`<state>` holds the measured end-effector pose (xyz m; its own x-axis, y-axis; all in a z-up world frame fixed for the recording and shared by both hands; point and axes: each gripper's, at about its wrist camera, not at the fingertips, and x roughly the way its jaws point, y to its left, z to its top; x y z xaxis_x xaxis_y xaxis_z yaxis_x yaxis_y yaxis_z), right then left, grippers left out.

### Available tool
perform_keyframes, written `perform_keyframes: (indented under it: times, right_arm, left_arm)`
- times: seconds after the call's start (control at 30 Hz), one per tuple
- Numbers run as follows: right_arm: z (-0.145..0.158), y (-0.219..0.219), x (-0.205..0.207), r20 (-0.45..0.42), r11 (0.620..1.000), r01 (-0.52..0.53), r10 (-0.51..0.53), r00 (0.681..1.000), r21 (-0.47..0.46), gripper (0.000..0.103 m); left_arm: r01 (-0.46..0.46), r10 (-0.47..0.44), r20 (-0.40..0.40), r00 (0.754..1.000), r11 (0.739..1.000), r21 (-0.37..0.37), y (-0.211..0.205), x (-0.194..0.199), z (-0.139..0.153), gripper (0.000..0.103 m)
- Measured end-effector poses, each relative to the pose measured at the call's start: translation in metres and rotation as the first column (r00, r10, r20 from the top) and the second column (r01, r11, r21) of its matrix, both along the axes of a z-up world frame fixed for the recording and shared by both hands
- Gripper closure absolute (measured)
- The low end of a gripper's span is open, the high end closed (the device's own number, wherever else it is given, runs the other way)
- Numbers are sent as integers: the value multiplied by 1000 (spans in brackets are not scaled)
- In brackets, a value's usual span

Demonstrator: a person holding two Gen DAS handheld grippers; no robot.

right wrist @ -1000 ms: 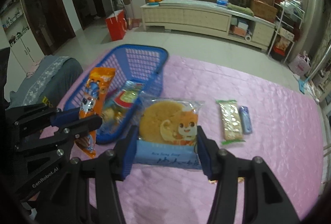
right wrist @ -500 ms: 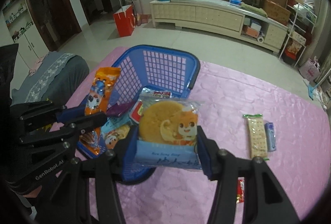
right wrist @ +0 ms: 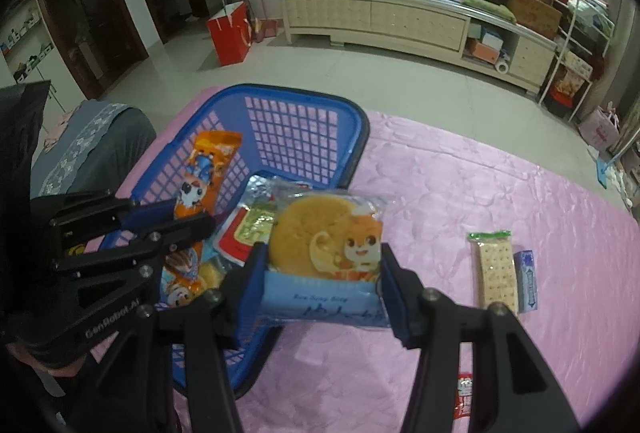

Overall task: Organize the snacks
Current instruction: 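Open the left tool to drop the wafer stick while the right tool drops the biscuit pack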

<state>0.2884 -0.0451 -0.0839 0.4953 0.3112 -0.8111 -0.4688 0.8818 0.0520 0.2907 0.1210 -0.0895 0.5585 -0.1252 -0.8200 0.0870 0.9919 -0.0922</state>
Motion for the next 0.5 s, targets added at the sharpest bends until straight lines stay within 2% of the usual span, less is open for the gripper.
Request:
perform_keyframes:
  times: [0.07, 0.3, 0.5]
  right_arm:
    - [-2, -3, 0, -4, 1000, 7, -7, 1000, -2, 45]
    - [2, -10, 0, -6, 1000, 22, -22, 1000, 1, 45]
    - [14, -2, -9, 16, 1000, 4, -4, 1000, 1, 45]
  left_arm:
    - [-16, 16, 3, 1000, 1000, 6, 1, 2, 0, 35]
    - [-9, 9, 25, 1000, 999, 38, 2, -12, 8, 34]
    - [-23, 21, 46, 999, 999, 37, 13, -31, 22, 32]
